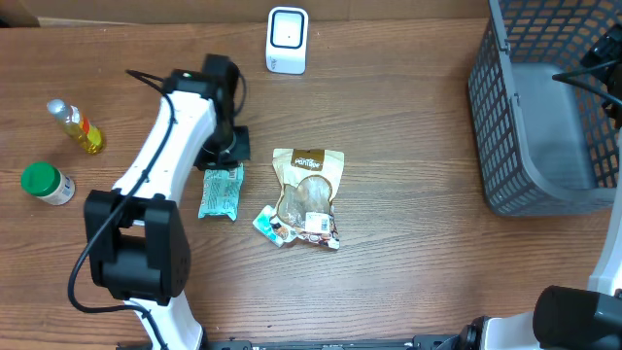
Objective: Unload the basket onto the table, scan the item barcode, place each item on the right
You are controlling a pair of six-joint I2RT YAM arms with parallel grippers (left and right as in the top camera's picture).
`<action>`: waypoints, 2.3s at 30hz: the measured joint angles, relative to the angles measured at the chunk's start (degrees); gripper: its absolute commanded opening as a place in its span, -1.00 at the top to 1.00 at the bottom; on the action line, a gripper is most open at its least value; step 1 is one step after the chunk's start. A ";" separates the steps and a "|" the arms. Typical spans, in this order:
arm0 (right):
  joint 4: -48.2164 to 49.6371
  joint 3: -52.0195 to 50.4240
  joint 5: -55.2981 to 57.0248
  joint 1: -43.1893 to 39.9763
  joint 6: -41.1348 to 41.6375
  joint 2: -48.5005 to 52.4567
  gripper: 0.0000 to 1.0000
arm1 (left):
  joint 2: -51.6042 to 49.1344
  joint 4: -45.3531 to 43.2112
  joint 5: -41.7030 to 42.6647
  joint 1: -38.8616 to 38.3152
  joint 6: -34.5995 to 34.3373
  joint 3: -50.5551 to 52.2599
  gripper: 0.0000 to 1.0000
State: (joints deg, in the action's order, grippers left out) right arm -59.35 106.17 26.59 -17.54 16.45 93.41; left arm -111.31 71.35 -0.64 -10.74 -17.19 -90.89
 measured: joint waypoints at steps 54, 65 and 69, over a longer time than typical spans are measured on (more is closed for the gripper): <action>-0.02 0.00 0.00 0.00 0.02 0.00 -1.00 | 7.61 -12.37 7.91 11.02 -3.28 16.44 -0.38; -0.04 0.00 0.00 0.02 0.02 0.00 -1.00 | 7.61 -19.58 8.68 14.49 -8.22 23.17 -0.10; -0.02 0.02 0.02 0.00 -0.02 0.00 -1.00 | 7.61 -20.85 9.25 15.78 -9.27 23.37 0.03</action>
State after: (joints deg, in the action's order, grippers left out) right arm -59.37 106.19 26.61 -17.54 16.43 93.41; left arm -103.70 50.50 8.60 5.04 -26.46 -67.53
